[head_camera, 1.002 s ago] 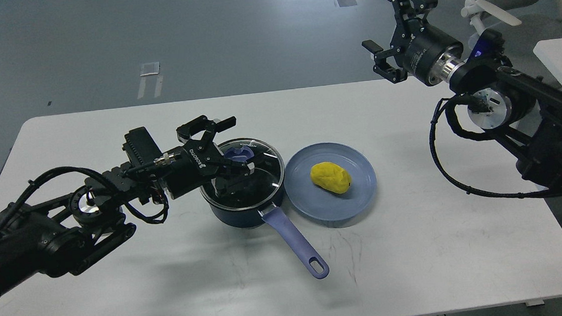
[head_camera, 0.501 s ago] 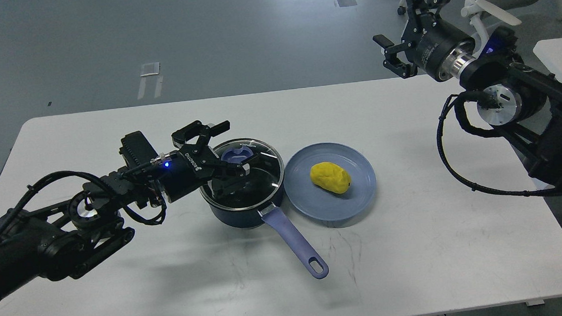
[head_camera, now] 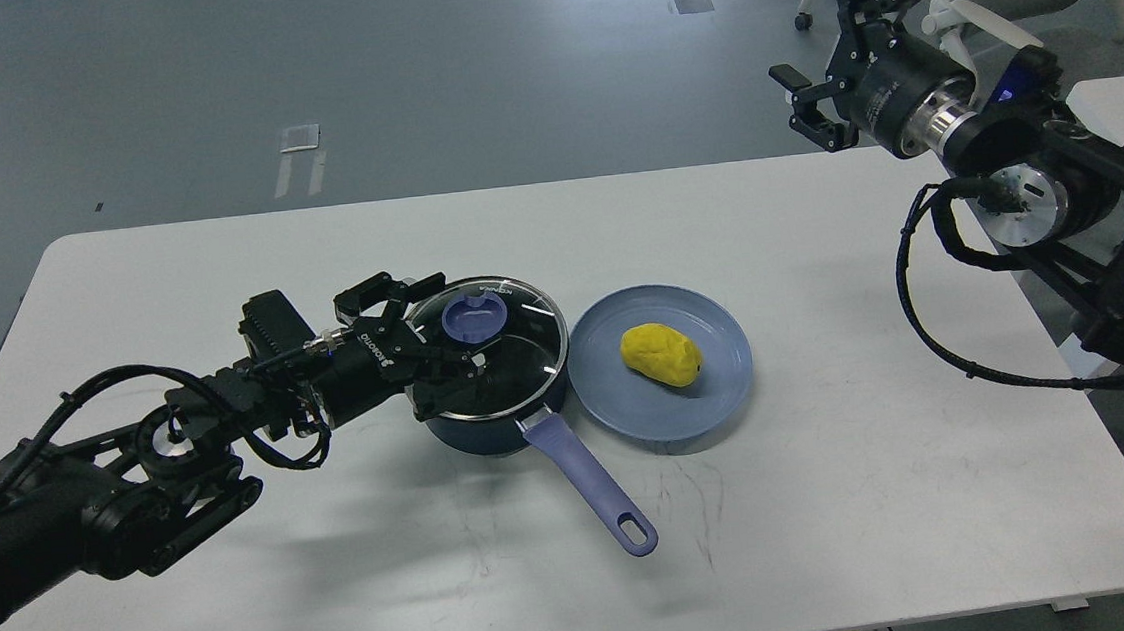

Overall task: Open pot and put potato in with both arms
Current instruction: 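Move the left gripper over the pot and grasp the lid's blue knob, then lift the glass lid off the pot with the left gripper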

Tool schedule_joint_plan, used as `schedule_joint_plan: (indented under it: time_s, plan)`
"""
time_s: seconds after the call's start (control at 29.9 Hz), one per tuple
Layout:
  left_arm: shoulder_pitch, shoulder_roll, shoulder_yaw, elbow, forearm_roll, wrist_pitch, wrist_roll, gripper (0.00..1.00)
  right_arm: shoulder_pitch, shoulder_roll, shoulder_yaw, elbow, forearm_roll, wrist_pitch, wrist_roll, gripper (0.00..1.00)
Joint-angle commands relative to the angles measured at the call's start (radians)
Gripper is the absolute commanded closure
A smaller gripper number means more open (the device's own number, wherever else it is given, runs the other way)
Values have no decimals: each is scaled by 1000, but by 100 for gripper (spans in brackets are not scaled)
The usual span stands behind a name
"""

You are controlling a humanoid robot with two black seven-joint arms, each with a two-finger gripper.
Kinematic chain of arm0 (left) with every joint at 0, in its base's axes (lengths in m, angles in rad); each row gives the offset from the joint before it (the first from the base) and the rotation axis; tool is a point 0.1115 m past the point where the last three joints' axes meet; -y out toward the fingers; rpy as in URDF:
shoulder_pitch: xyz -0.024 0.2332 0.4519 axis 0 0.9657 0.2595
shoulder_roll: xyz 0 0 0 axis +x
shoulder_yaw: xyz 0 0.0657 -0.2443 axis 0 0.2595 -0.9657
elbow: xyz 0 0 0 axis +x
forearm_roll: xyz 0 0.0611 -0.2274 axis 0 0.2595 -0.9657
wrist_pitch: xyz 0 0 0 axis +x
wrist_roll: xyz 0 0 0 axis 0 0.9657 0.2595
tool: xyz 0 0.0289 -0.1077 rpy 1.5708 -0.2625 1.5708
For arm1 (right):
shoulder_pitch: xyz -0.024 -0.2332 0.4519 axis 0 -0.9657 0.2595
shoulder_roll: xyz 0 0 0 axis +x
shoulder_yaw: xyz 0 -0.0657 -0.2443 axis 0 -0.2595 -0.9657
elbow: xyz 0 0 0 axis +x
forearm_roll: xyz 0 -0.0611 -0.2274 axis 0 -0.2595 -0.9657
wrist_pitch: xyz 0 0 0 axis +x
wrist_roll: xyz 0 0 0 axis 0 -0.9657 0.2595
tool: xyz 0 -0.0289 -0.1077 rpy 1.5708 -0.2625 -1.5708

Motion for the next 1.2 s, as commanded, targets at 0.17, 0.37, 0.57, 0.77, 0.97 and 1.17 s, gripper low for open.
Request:
schedule_joint_plan:
  time_s: [0.17,0.37,0.57,0.77,0.97,1.17]
  plan:
    - [4,-2,0,-1,4,0,0,2,-4,-8,-4,-1,0,0,0,0]
    - [4,-4,0,-10,6,0,0,16,-24,-8,-4,-1,-2,0,2,0]
    - [8,-2,0,-10,7,0,0,33,-32,-8,-4,-3,-2,0,2,0]
    - [7,-2,0,-12,10,0,0,57,-40,-7,-6,-3,-2,0,3,0]
    - [7,-2,5,-18,12,0,0,61,-47,-8,-6,-3,-2,0,3,0]
    - [-1,15,37,-78,6,0,0,61,-47,-8,-6,-3,-2,0,3,0]
